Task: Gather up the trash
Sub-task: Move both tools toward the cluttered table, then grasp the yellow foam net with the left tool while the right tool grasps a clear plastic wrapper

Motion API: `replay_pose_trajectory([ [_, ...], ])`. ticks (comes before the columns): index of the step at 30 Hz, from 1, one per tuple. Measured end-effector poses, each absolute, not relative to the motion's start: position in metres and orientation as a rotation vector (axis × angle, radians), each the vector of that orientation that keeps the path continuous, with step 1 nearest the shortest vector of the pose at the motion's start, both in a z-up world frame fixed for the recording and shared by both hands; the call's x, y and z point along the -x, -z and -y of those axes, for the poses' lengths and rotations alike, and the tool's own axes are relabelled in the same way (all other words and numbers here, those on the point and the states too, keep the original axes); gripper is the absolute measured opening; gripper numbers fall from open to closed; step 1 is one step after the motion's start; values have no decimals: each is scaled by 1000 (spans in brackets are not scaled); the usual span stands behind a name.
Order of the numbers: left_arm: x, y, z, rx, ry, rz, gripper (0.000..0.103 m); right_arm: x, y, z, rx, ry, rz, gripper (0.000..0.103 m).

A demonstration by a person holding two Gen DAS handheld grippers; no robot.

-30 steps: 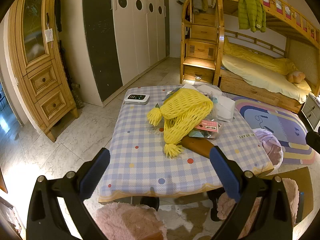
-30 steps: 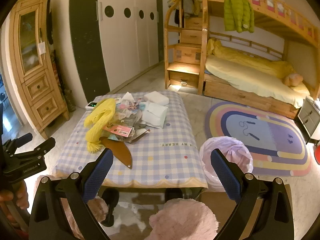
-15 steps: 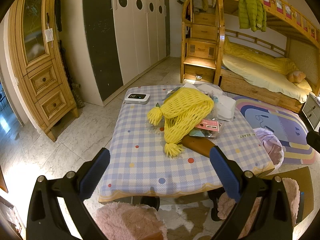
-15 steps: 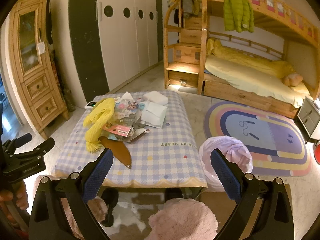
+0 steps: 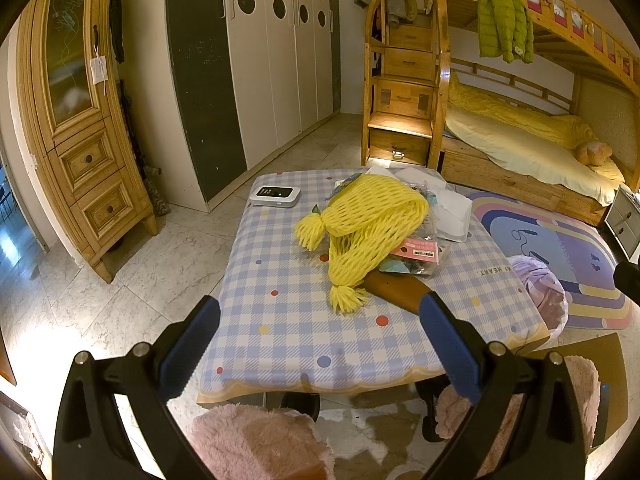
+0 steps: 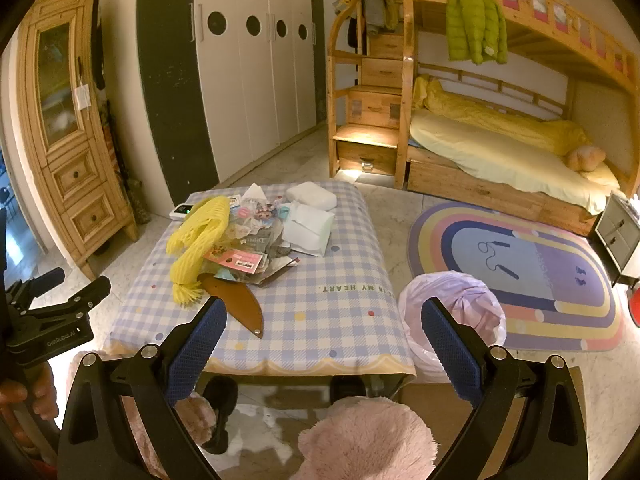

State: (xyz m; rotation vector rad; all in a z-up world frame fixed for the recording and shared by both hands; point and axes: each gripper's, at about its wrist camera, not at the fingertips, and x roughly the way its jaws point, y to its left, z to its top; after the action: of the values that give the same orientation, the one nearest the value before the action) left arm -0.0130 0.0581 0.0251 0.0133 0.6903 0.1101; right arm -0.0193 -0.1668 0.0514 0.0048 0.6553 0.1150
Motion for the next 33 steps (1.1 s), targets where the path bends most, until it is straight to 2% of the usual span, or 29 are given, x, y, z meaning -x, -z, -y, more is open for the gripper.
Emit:
replay_pose_trajectory([
  [11, 13, -24, -59, -8, -103, -698, 97, 19, -50, 167, -1, -115, -654, 97],
  [18, 4, -5, -67, -9, -118, -734, 97, 10, -46, 166, 6, -113, -664, 97],
  [33, -52, 42, -54, -50, -26, -733, 97, -81, -20, 151, 18, -110, -675, 97],
])
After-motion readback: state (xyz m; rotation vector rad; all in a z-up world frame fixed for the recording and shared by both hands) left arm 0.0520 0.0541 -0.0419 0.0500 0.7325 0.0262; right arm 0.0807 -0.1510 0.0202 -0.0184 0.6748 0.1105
